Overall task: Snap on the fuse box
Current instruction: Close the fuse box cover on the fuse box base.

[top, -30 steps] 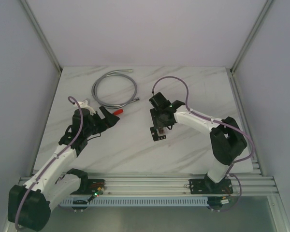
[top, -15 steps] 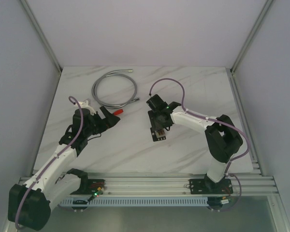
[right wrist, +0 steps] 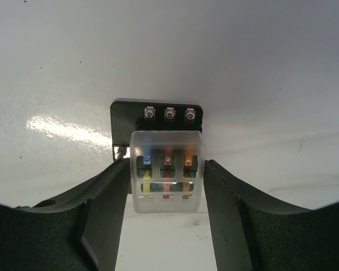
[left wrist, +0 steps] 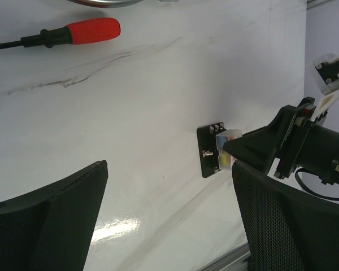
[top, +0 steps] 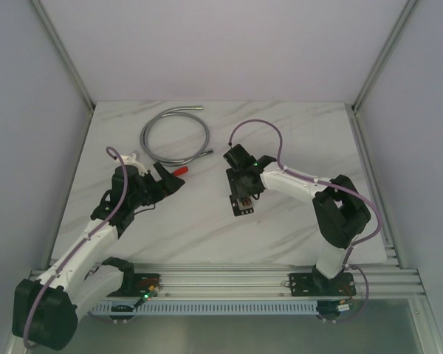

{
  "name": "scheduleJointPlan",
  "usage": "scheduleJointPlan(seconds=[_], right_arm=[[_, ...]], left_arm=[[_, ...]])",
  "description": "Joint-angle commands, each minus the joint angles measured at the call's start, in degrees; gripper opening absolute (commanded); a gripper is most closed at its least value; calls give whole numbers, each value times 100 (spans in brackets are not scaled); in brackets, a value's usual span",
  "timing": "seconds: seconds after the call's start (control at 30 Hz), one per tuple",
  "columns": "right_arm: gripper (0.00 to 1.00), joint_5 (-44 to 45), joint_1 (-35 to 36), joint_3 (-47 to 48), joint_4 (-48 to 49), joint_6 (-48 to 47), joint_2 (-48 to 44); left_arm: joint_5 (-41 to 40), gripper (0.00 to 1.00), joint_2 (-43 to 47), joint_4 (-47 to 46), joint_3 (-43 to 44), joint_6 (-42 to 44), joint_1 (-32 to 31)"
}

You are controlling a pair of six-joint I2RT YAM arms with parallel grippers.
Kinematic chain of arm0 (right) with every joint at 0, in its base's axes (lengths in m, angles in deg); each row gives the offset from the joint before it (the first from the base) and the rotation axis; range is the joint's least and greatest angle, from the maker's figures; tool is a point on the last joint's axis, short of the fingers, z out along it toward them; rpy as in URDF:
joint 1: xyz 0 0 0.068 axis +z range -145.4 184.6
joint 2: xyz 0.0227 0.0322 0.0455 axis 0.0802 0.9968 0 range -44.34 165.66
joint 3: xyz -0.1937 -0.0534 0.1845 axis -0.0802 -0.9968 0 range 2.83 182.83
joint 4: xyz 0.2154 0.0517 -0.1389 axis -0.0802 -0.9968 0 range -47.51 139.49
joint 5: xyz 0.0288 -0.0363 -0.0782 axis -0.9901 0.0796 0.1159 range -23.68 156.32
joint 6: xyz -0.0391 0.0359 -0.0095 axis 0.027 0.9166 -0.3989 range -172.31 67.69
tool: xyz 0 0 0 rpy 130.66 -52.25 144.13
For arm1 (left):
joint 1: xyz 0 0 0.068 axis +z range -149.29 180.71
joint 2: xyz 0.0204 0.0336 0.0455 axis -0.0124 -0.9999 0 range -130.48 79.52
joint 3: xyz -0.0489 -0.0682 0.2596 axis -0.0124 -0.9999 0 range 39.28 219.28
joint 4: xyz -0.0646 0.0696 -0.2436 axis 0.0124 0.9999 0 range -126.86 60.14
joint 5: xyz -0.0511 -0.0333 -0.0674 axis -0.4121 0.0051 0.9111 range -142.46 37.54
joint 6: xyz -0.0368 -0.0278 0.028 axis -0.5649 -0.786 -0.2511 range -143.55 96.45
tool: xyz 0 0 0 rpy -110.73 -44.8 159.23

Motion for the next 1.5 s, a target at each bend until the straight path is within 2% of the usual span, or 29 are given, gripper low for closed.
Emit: scheduleJointPlan(seconds=[0.0, 0.1, 0.17, 0.23, 0.33, 0.4, 0.53, 0.8, 1.13, 1.47], right_arm=[[60, 4, 41, -55, -117, 238, -79], [66, 9, 41, -96, -116, 276, -268], [66, -9, 33, -130, -125, 282, -348], [72, -56, 32, -150, -131, 293, -416], [72, -75, 5, -259, -92, 262, -589], [69, -275, -161, -485, 44, 212, -800], [52, -1069, -618, -1017, 517, 126, -1261], [41, -2376, -1300, -1794, 1497, 48, -1696], [34, -2928, -1603, -2165, 2044, 60, -1489], [28, -3057, -1657, -2202, 2081, 24, -980]], left_arm=[[152, 100, -45, -207, 118, -93, 5], [204, 99, -111, -283, 107, -139, -43], [235, 98, -176, -363, 104, -174, -103], [246, 97, -257, -430, 115, -205, -190], [226, 95, -427, -566, 161, -261, -372], [204, 92, -611, -711, 216, -306, -528], [178, 85, -1163, -951, 540, -285, -932], [226, 75, -2581, -1105, 1481, -33, -1744], [702, 62, -4223, -1114, 2430, 199, -2168], [977, 51, -5100, -1095, 2827, 254, -2297]])
